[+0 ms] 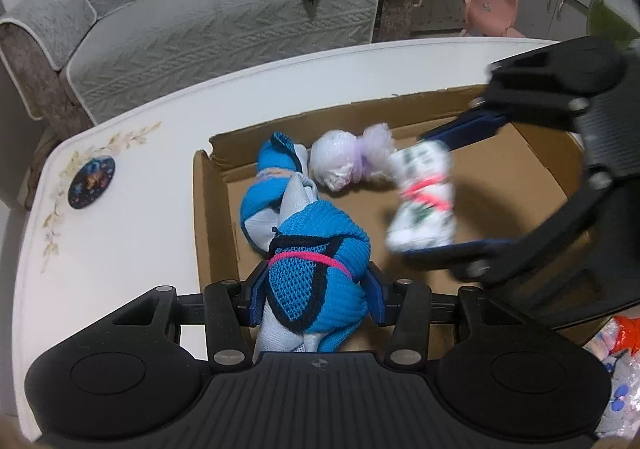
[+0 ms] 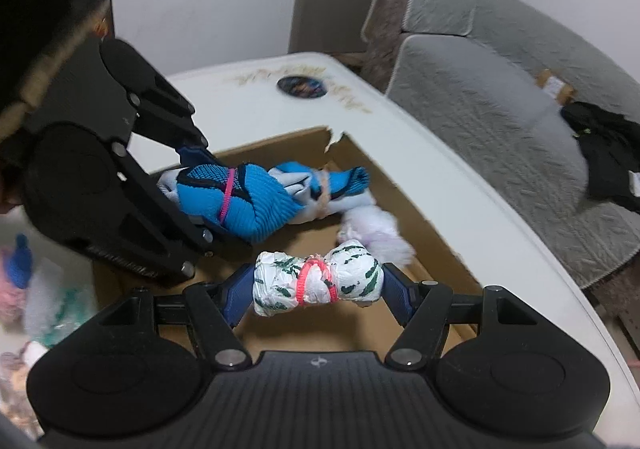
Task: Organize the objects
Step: 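Carry both bundles over the tray and lower them inside, then open both grippers to release the bundles in the tray and withdraw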
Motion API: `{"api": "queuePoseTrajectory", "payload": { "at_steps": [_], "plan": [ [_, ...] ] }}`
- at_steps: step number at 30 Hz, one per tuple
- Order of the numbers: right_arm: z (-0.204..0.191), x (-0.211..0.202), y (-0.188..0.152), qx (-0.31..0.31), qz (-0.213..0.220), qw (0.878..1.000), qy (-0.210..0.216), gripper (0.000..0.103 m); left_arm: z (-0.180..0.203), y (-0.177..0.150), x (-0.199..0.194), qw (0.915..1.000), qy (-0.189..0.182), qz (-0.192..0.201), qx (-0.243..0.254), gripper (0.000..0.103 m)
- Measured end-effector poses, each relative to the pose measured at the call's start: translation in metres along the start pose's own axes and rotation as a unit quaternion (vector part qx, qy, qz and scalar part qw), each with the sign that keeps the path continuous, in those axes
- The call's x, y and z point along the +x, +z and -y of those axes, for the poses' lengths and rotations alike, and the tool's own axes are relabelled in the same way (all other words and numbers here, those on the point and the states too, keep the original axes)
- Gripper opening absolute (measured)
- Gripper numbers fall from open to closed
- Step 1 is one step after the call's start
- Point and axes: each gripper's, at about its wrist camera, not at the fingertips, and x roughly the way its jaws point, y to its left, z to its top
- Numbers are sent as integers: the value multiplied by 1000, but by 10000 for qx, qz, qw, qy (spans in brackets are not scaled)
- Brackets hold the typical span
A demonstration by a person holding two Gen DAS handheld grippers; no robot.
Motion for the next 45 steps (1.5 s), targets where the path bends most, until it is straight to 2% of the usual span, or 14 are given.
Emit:
{"api": "queuePoseTrajectory", "payload": {
  "at_steps": [4,10,14,18,24,25,27,34,38,45],
  "plan": [
    [-3,11,-1,-76,-196,9997,85,64,-9,-7,8,9998,-56,-116,-178,53],
    [0,20,-2,-45,-326,9994,141,64,-6,-8,12,9997,85,-182,-161,53],
    [3,32,-4,-163,-552,9981,202,65,-6,-6,13,9994,-10,-228,-251,54],
    [5,31,-4,-148,-589,9978,260,65,-7,-4,13,9989,-43,-312,-337,54],
    [4,30,-4,-176,-661,9975,203,74,-10,0,19,9983,-30,-410,-423,56],
    [3,29,-4,-185,-668,9974,195,74,-9,0,19,9983,-19,-416,-419,57],
    [3,29,-5,-194,-691,9972,207,81,-8,0,18,9983,-38,-405,-426,62],
    [0,20,-4,-181,-704,9971,210,85,-8,5,7,9982,117,-334,-494,82],
    [0,17,1,-148,-697,9973,177,88,-13,8,1,9970,-9,-397,-658,83],
    [-3,4,4,-110,-694,9975,37,89,-10,6,-25,9979,12,-212,-617,87]
  ]
}}
